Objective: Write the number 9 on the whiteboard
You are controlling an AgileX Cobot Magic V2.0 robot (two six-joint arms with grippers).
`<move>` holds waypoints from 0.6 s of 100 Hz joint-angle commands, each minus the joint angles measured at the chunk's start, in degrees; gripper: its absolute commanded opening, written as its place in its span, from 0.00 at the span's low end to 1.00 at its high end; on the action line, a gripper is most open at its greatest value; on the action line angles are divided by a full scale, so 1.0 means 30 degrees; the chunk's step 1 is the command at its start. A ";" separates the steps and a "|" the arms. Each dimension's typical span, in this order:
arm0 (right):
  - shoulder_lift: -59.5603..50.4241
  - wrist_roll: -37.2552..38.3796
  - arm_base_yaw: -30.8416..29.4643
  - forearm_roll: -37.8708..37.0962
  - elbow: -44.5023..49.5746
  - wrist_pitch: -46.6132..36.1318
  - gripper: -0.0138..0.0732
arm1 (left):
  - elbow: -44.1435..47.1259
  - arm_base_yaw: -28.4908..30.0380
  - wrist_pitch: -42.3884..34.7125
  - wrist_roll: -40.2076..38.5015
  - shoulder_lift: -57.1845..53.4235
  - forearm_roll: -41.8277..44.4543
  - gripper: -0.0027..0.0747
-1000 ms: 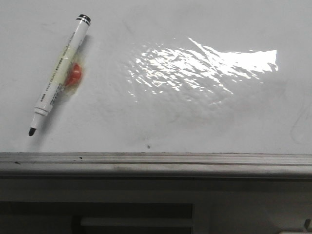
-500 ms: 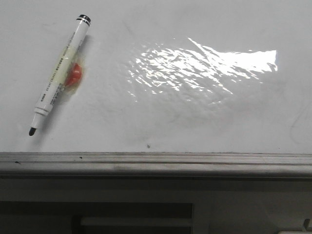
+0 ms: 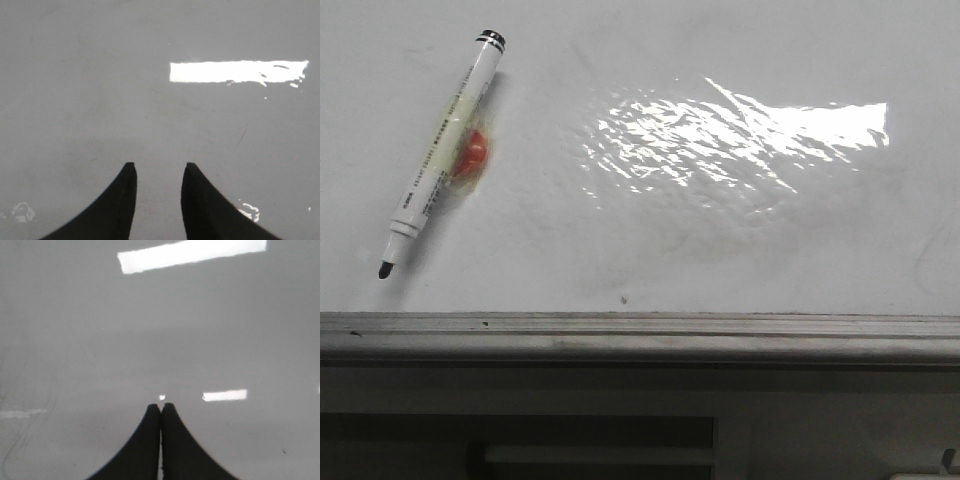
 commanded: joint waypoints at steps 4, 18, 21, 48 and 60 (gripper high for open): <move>0.0441 -0.0023 -0.0047 0.0009 -0.0668 -0.1262 0.09 | -0.0665 0.0053 -0.2590 -0.0103 0.0291 0.0135 0.35; 0.0441 -0.0023 -0.0047 0.0009 -0.0668 -0.1262 0.09 | -0.0665 0.0013 -0.3244 -0.0142 0.0291 0.0983 0.41; 0.0441 -0.0023 -0.0047 0.0009 -0.0668 -0.1262 0.09 | -0.0665 -0.0061 -0.3473 -0.0142 0.0291 0.1029 0.44; 0.0441 -0.0023 -0.0047 0.0009 -0.0668 -0.1297 0.09 | -0.0665 -0.2829 -0.4210 -0.0142 0.0319 0.2946 0.52; 0.0441 -0.0023 -0.0047 0.0009 -0.0668 -0.1297 0.09 | -0.0665 -0.4992 -0.4307 -0.0243 0.0880 0.2946 0.52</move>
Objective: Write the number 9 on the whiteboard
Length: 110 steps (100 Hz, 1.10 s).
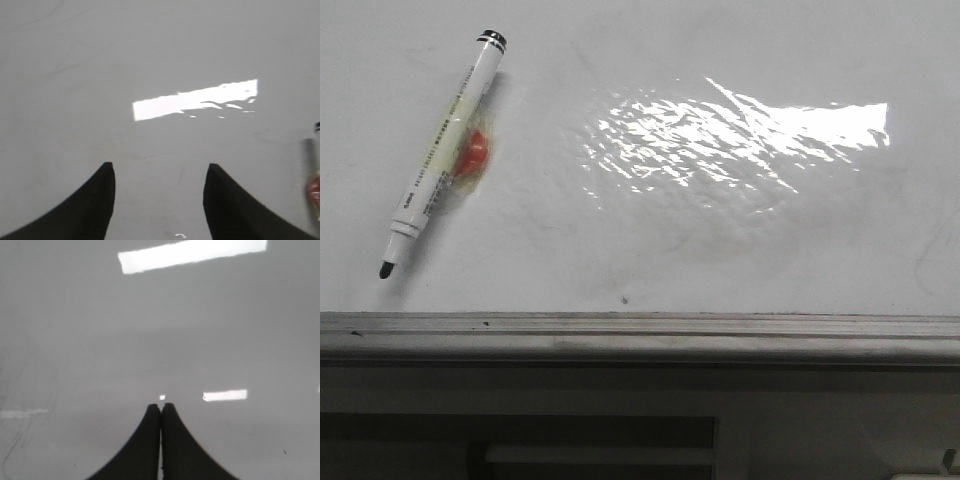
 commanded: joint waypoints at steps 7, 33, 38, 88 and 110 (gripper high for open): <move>0.0441 -0.0023 -0.0047 -0.0021 -0.0668 -0.1297 0.09 | -0.0703 -0.2719 -0.1650 -0.0243 0.1363 0.0074 0.52; 0.0441 -0.0023 -0.0047 -0.0021 -0.0668 -0.1224 0.09 | -0.0982 -0.7328 -0.2469 -0.0243 0.5304 -0.1206 0.51; 0.0441 -0.0023 -0.0047 -0.0021 -0.0668 -0.1224 0.09 | -0.1083 -0.7881 -0.2892 -0.0243 0.6185 -0.1249 0.51; 0.0441 -0.0023 -0.0047 -0.0021 -0.0668 -0.0842 0.09 | -0.1809 -0.8869 -0.8095 -0.0243 1.3738 -0.1890 0.51; 0.0441 -0.0023 -0.0047 -0.0021 -0.0668 -0.0761 0.09 | -0.1809 -0.8869 -0.8644 -0.1123 1.5573 -0.1890 0.51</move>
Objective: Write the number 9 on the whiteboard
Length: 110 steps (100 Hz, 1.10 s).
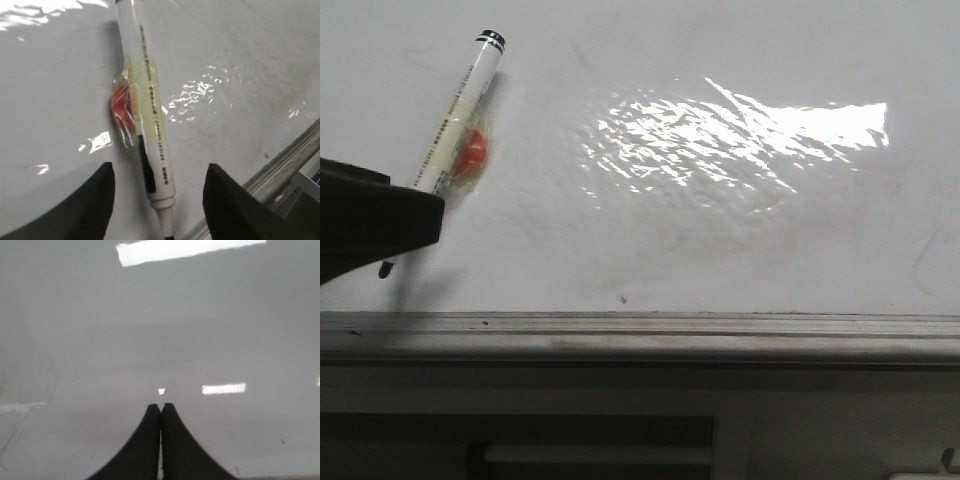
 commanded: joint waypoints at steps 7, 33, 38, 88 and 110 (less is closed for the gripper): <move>0.0441 -0.0023 -0.0047 -0.0021 -0.0668 -0.1252 0.09 | -0.0612 -0.0174 -0.2055 -0.0565 0.0817 -0.0228 0.51; 0.0441 -0.0023 -0.0047 -0.0021 -0.0668 -0.1124 0.09 | -0.0612 -0.0174 -0.2271 -0.0565 0.1376 -0.0228 0.15; 0.0441 -0.0023 -0.0010 0.0077 -0.0668 -0.0899 0.09 | -0.0612 -0.0174 -0.2271 -0.0565 0.1376 -0.0228 0.05; 0.4944 -0.1886 1.1509 0.0402 -0.3846 0.1022 0.09 | -0.0679 -0.0182 -0.2836 -0.0692 -0.0265 0.5792 0.01; 0.9107 -0.2826 1.6151 0.0402 -0.6654 0.1018 0.44 | -0.0679 -0.0615 -0.2880 -0.0692 -0.1056 1.1982 0.01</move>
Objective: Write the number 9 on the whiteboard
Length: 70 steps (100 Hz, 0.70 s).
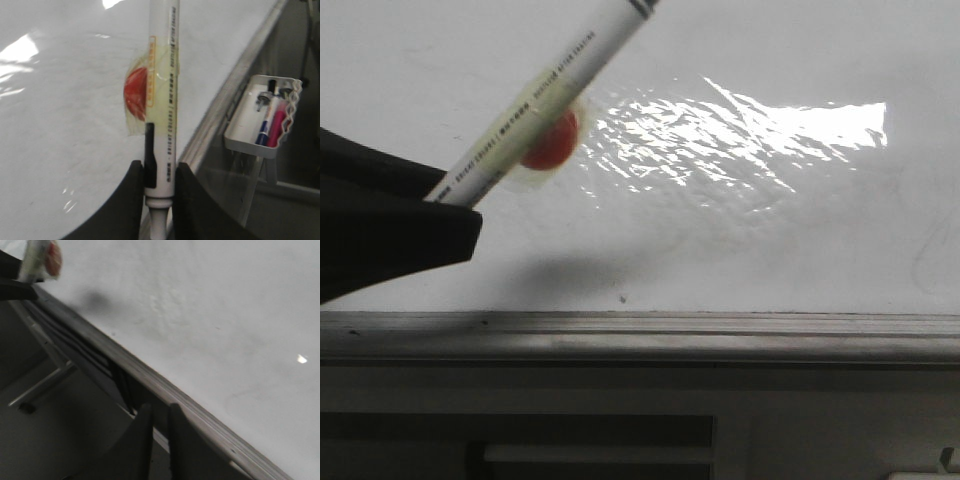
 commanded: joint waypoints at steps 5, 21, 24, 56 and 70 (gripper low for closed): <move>0.2373 -0.0927 0.2258 0.0138 -0.2125 -0.1366 0.54 | -0.0602 -0.0231 -0.1557 -0.0158 -0.0350 0.2312 0.01; 0.4551 -0.0893 0.4806 0.0138 -0.4186 -0.1093 0.59 | -0.0602 -0.0231 -0.3351 -0.0158 -0.0350 0.2625 0.01; 0.4935 -0.0893 0.5036 0.0138 -0.4474 -0.1141 0.59 | -0.0602 -0.0231 -0.3633 -0.0158 -0.0350 0.2863 0.01; 0.6960 -0.0893 0.5294 0.0677 -0.6220 -0.1432 0.58 | -0.0602 -0.0231 -0.3849 -0.0158 -0.0350 0.3558 0.01; 0.7530 -0.0893 0.5663 0.1288 -0.6220 -0.1821 0.47 | -0.0602 -0.0231 -0.3849 -0.0158 -0.0350 0.3525 0.01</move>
